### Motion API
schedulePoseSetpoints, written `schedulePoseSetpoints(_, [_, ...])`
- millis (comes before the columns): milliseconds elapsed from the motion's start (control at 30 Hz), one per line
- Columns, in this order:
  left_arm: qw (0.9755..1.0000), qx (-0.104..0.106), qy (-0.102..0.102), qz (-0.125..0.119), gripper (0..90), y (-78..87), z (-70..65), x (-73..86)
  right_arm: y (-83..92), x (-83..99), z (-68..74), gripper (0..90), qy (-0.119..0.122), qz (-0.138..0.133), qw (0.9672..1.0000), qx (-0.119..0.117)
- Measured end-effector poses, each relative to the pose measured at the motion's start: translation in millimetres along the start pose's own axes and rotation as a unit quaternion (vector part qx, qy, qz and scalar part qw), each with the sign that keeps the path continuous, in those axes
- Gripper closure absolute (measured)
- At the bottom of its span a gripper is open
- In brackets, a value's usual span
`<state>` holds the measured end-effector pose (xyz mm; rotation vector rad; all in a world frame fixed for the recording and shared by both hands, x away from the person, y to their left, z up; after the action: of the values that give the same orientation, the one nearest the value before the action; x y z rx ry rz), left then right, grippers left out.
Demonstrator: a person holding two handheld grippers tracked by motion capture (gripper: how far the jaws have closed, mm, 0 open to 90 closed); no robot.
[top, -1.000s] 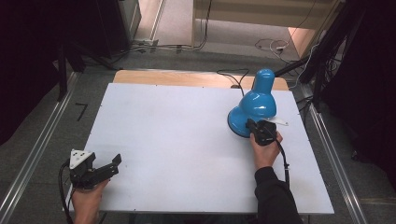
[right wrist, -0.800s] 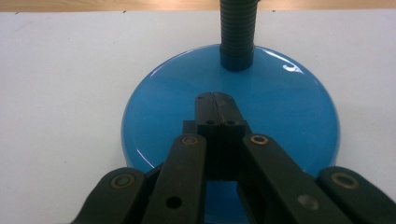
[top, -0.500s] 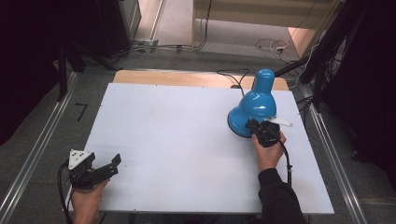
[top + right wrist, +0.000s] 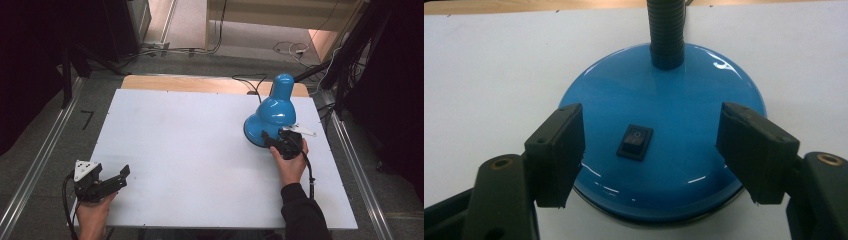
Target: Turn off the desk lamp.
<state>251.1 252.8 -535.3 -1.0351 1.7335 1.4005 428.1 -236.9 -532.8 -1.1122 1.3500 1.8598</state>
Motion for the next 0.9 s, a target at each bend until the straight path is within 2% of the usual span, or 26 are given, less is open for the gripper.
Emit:
schedulePoseSetpoints(67, [1.0000,0.000,-0.001,0.001,7.4,0.1,0.2,0.2,0.4,1.1,0.0,24.3,-0.003,0.006,1.0000,-0.003])
schedulePoseSetpoints(633, [1.0000,0.000,-0.001,0.001,7.3,0.0,-0.2,0.2,9.3,0.7,-3.2,21.4,0.006,0.002,1.0000,0.000])
schedulePoseSetpoints(900, [1.0000,0.000,-0.002,0.003,7.4,-0.5,-0.7,0.7,13.5,5.0,-7.7,21.1,0.000,0.007,1.0000,-0.001])
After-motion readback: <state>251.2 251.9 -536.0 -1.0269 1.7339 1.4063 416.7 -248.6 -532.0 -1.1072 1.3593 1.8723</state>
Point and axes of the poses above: each handheld gripper's, and its own axes: y roughly backward along the jaws, x roughly out of its underside, z roughly to its left, the point moved 7 cm from there along -y, roughly forward along the jaws, and after that the axes turned 5 degrees about -z, right-handed, at the moved point
